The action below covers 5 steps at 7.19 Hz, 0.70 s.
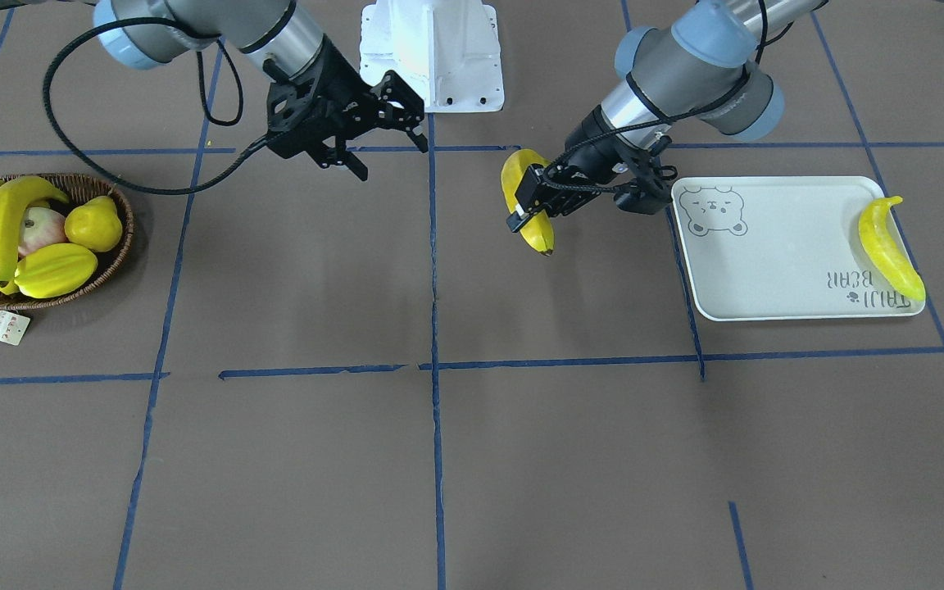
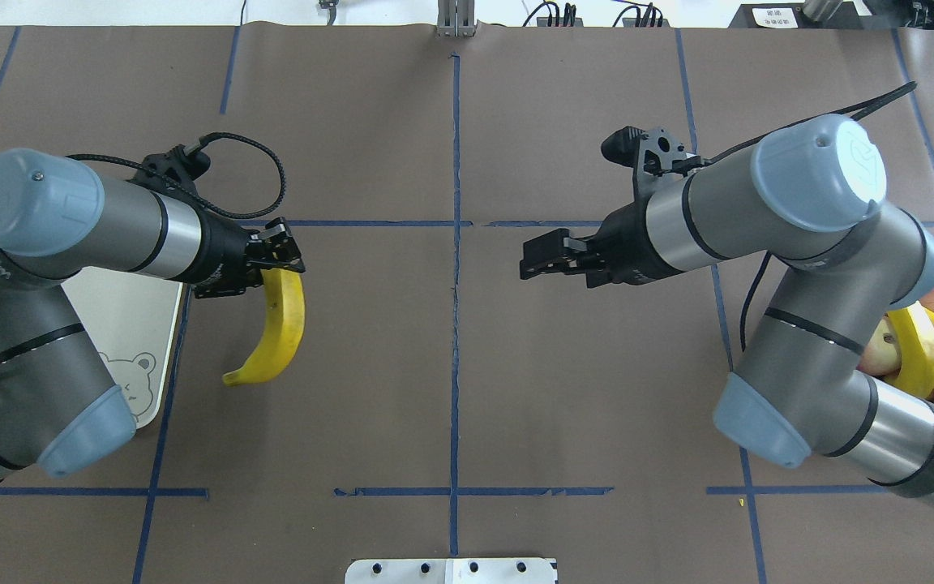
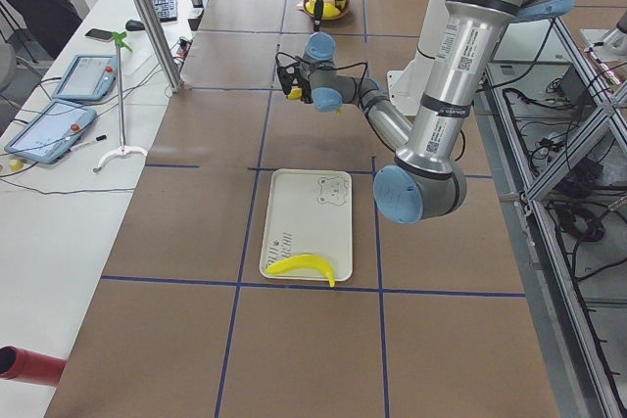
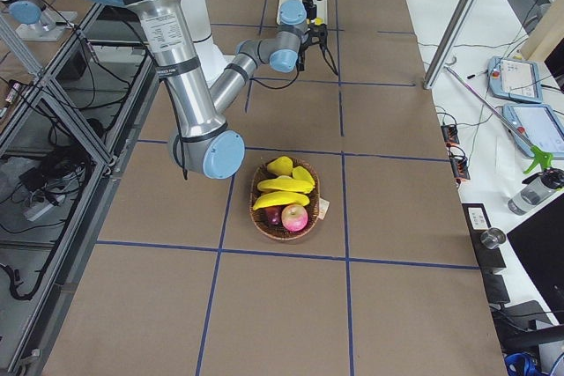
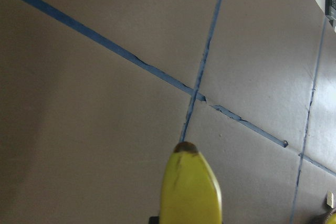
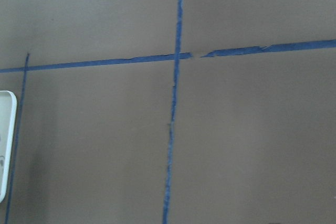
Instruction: Transfer all bananas from basket to plate
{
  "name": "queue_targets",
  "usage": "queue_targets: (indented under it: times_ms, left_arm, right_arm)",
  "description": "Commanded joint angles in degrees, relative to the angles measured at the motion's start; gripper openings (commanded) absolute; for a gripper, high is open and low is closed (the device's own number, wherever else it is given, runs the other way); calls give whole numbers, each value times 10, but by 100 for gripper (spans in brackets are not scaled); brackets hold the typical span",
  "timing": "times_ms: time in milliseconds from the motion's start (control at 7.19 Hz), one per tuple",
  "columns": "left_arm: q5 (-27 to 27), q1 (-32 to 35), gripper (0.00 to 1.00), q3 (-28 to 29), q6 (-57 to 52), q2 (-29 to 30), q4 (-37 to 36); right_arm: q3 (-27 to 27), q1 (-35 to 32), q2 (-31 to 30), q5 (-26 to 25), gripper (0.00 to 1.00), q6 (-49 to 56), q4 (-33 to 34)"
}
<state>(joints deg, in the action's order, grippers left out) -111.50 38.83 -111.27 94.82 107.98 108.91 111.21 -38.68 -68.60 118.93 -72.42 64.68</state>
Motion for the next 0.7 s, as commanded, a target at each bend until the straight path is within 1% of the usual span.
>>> queue_targets:
  times_ms: [0,139,278,417,556]
  left_arm:
    - [3,24,0,-71,-29,-11,-229]
    - [3,46,0,-78,-50,-55,-227]
    - [3,68,0,-85,-117,-92,-225]
    - [2,87,0,-85,-164,-128,-223]
    - [-2,125,0,-81,-207,-150,-222]
  right_arm:
    - [1,-55,-62,51,100,78,0]
    - [1,-84,-80,77,100,117,18]
    - [2,-104,-83,88,100,167,65]
    - [25,-119,-83,89,100,221,139]
    - [55,-134,-85,89,100,286,219]
